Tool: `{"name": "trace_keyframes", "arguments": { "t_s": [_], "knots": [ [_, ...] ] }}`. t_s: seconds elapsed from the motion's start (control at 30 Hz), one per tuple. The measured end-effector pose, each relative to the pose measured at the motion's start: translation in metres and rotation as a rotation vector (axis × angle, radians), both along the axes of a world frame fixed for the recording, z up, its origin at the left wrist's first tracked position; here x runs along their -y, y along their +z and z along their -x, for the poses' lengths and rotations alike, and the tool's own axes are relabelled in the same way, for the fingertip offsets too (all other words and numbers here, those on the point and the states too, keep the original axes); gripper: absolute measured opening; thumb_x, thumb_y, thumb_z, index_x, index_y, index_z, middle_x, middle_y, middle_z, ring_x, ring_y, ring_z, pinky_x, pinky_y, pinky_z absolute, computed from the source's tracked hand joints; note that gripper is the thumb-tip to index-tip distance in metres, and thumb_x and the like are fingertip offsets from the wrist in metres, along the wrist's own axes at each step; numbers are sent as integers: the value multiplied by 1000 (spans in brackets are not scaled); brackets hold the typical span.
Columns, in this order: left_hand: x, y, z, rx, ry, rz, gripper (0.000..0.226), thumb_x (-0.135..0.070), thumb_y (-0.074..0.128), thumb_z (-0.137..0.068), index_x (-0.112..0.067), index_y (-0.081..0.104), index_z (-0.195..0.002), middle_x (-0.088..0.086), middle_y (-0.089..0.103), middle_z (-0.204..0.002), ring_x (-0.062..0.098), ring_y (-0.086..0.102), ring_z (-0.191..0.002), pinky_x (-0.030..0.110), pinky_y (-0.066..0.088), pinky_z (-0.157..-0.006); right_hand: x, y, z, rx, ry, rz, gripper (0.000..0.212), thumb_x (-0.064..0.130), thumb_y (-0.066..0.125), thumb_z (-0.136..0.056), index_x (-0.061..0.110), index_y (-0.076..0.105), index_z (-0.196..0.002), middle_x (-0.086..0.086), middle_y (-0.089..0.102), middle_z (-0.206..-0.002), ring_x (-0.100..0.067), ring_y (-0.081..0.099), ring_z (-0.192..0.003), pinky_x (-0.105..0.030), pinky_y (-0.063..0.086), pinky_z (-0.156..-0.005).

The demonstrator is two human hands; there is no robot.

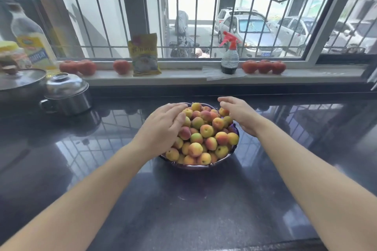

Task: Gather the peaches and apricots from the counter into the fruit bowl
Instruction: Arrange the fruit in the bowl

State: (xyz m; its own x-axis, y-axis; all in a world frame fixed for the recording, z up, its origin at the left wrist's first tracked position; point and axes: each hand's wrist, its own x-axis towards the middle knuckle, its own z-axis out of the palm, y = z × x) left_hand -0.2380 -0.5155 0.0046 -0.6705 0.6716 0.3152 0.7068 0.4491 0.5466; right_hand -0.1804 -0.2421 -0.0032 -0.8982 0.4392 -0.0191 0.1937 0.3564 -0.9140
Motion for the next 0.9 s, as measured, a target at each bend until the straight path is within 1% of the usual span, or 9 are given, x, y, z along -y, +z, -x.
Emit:
{"name": "trace_keyframes", "arguments": {
  "t_s": [0.13,0.23,0.33,0.43,0.5,0.67,0.77,0.83,0.9],
  "knots": [
    [21,-14,-4,183,192,-305,40,-31,44,-110,-20,69,-140,-7,64,-135,11,55,-129,36,44,-114,-2,1,-12,28,-21,-249,26,22,64,-96,21,70,-121,-1,70,-113,-20,65,-107,-36,55,-94],
    [36,-24,-8,279,225,-373,43,-32,44,-107,-18,68,-139,-4,64,-134,10,56,-127,33,43,-115,20,21,-20,-173,-83,-413,25,25,71,-92,23,71,-116,4,72,-106,-15,66,-99,-36,54,-95],
    [44,-31,-11,339,218,-384,54,-37,40,-101,-19,64,-145,-6,60,-139,13,54,-135,39,40,-122,78,41,-39,-297,265,-541,25,31,76,-87,29,71,-112,14,68,-100,-7,63,-96,-26,50,-90],
    [43,-33,-13,354,207,-367,50,-35,41,-108,-18,60,-151,-2,55,-150,15,48,-144,43,33,-128,120,30,-52,-326,545,-917,21,41,72,-87,30,72,-104,13,64,-98,-13,52,-101,-33,42,-96],
    [40,-36,-14,341,197,-336,59,-42,38,-103,-18,59,-153,0,51,-157,14,40,-151,42,26,-132,123,19,-54,-370,571,-1047,20,40,69,-89,29,73,-105,10,63,-102,-14,48,-101,-36,39,-101],
    [31,-49,-18,275,235,-243,56,-45,34,-111,-24,50,-160,1,31,-172,14,20,-160,25,7,-129,124,8,-56,-375,501,-1072,28,47,63,-91,31,71,-111,11,64,-107,-15,46,-102,-41,41,-102],
    [25,-46,-31,301,260,-222,50,-39,34,-117,-30,37,-166,1,9,-180,14,4,-165,25,1,-125,125,6,-63,-373,445,-1096,32,46,61,-93,29,68,-119,10,62,-117,-15,45,-111,-39,38,-108],
    [25,-43,-41,369,297,-285,53,-41,33,-117,-32,28,-169,-2,1,-180,12,0,-165,24,2,-121,120,3,-73,-404,296,-920,34,39,65,-93,27,66,-124,10,58,-124,-15,44,-121,-31,33,-110],
    [28,-42,-49,567,381,-469,55,-41,36,-117,-30,24,-170,-3,10,-179,11,13,-163,24,10,-120,111,-6,-90,-464,23,-693,29,26,67,-92,24,67,-121,11,55,-124,-15,45,-123,-18,30,-108]
  ]
}}
